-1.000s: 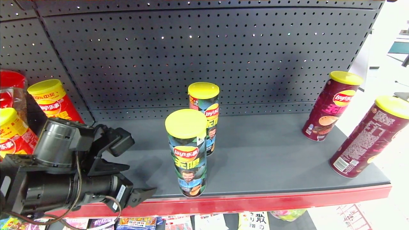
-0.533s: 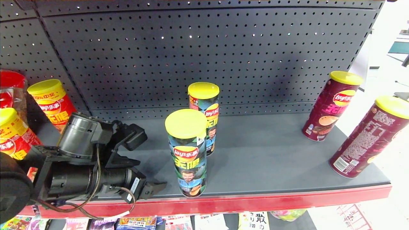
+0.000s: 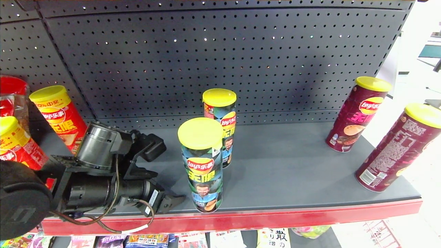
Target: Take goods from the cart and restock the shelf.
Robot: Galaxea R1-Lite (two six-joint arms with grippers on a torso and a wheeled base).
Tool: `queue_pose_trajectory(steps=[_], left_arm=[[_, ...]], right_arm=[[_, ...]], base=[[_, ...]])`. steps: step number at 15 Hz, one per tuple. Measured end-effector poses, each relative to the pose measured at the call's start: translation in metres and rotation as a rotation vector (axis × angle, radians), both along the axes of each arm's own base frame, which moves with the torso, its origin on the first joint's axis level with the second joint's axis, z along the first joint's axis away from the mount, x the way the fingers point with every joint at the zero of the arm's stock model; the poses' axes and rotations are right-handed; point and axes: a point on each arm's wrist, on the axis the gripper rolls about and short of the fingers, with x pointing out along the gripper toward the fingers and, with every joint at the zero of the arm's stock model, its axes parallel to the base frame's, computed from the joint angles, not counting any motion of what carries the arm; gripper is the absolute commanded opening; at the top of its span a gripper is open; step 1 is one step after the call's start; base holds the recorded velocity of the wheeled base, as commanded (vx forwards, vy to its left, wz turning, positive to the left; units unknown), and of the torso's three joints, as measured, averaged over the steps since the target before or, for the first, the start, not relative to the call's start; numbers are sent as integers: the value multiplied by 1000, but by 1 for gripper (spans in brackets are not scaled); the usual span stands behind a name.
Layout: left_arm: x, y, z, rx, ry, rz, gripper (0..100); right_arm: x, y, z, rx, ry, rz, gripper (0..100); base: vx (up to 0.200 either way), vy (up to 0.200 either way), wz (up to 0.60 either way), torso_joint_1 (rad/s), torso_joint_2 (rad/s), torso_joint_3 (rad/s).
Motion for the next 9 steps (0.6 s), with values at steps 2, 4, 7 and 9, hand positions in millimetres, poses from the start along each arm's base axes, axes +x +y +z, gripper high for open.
queue_pose_trajectory(steps=[2, 4, 7, 9], left_arm=[[3, -2, 0, -2, -1, -1, 100], [6, -4, 2, -5, -7, -3, 100], [8, -8, 3, -10, -8, -9, 100], [8, -11, 3, -12, -6, -15, 100]], right_arm=[[0, 0, 0, 0, 0, 0, 100], [0, 0, 0, 0, 0, 0, 100], [0, 0, 0, 0, 0, 0, 100], [0, 0, 0, 0, 0, 0, 100]], base=[[0, 0, 0, 0, 0, 0], [0, 0, 0, 0, 0, 0], [0, 0, 0, 0, 0, 0], [0, 0, 0, 0, 0, 0]])
